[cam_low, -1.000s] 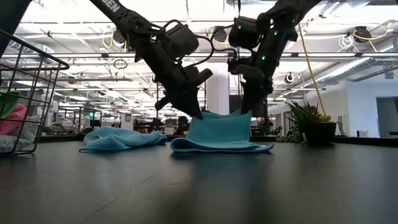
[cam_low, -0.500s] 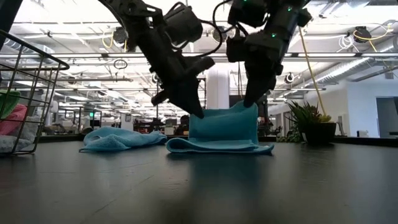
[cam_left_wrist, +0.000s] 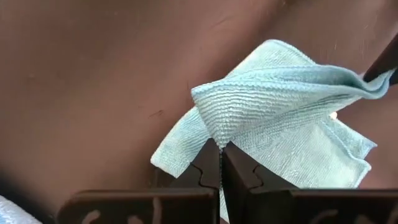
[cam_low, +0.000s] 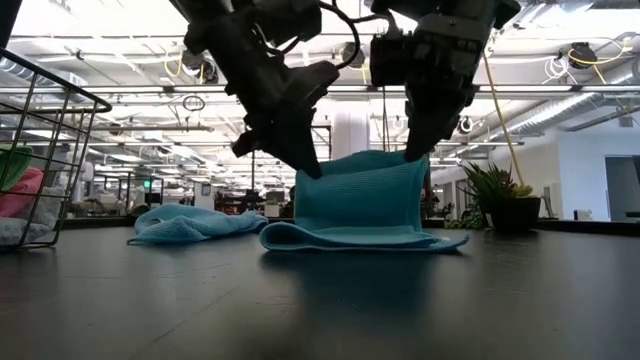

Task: Fold microfiber towels
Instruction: Fold the right blue microfiber cloth

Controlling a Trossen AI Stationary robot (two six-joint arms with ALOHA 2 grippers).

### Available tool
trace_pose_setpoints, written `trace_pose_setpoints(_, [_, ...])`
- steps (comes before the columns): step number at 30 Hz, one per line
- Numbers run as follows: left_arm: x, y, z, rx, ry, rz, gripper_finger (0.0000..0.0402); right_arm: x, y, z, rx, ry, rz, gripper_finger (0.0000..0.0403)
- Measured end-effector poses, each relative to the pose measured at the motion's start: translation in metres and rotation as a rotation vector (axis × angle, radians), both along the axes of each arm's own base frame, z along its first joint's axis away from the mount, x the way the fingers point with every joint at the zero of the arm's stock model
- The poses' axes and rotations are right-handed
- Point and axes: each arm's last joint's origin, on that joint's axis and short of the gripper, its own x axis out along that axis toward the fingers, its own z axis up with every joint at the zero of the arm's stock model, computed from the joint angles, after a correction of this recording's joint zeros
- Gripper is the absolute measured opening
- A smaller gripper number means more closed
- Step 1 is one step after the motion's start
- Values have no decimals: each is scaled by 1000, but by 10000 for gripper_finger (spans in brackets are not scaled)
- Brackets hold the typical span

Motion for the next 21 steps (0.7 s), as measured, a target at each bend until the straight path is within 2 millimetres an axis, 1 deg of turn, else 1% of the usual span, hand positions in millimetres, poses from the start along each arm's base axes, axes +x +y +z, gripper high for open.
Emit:
trace_pose_setpoints(6, [0, -11, 1, -12, -5, -20, 2, 0, 3, 0, 24, 2, 24, 0])
trace_pose_setpoints(10, [-3, -14, 10, -9, -28, -25, 2, 0, 3, 0, 24, -1, 29, 0])
trace_pose_setpoints(14, [-7, -15, 22, 3, -62, -36, 3, 0, 5, 1, 68, -5, 56, 0])
trace_pose_setpoints(21, [-9, -30, 23, -2, -57, -73, 4, -1, 11, 1, 85, 0, 103, 0])
